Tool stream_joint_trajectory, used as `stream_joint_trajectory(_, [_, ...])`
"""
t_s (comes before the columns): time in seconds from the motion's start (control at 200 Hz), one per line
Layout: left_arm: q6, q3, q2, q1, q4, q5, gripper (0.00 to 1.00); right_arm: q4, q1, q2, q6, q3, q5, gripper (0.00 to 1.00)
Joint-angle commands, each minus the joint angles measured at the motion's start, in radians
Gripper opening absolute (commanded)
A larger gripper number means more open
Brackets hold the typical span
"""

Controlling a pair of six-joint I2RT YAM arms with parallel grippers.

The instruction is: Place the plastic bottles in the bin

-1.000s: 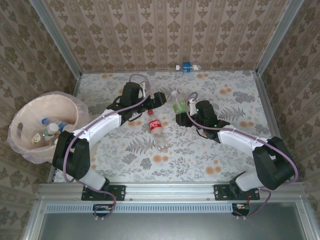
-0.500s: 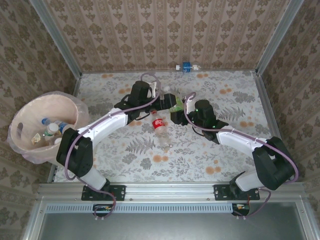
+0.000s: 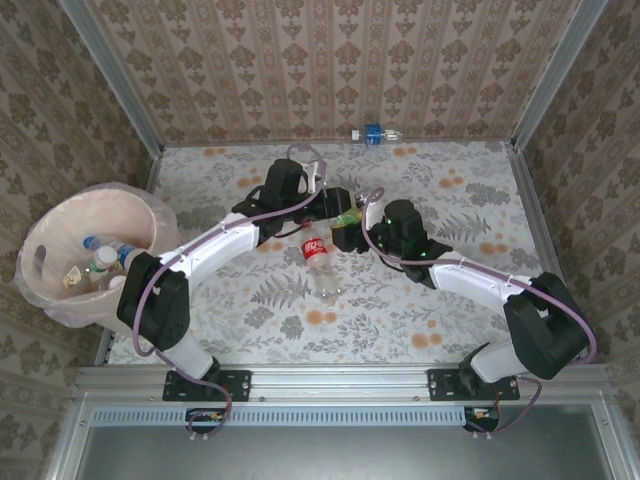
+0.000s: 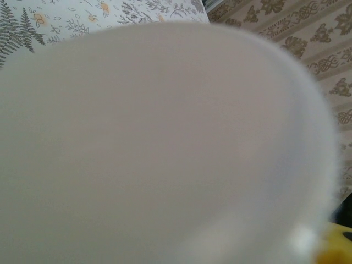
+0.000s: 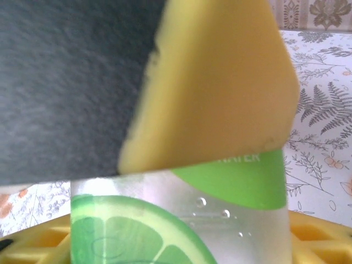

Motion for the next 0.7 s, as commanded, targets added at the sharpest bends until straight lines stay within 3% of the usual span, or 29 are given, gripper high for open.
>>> stream_joint_trajectory(0.0, [0.018,0.004,-0.032,0.001,-0.013,-0.013,0.54,-0.030,0.004,0.004,-0.008,0.059,-0.054,0.78])
stream_joint_trajectory(0.065, [0.032,0.004,-0.055,0.004,-0.035,-0.041,0.53,-0.041,0.004,-0.015,0.000,0.046,-0.051,0.89])
stream_joint_trajectory(0.205, [0.081,0.024,-0.115,0.025,-0.140,-0.130,0.53,-0.056,0.005,-0.092,0.025,-0.009,-0.021,0.99])
stream_joint_trajectory(0.35, [0.127,0.044,-0.189,0.072,-0.276,-0.211,0.53,-0.090,0.023,-0.147,0.062,-0.063,0.006,1.00])
stream_joint_trajectory(0.635, [0.261,0.137,-0.390,0.178,-0.578,-0.358,0.55,-0.092,0.074,-0.122,0.184,-0.113,0.225,1.00])
stream_joint_trajectory(0.695, [0.289,0.168,-0.427,0.234,-0.650,-0.394,0.54,-0.079,0.077,-0.103,0.212,-0.112,0.259,1.00])
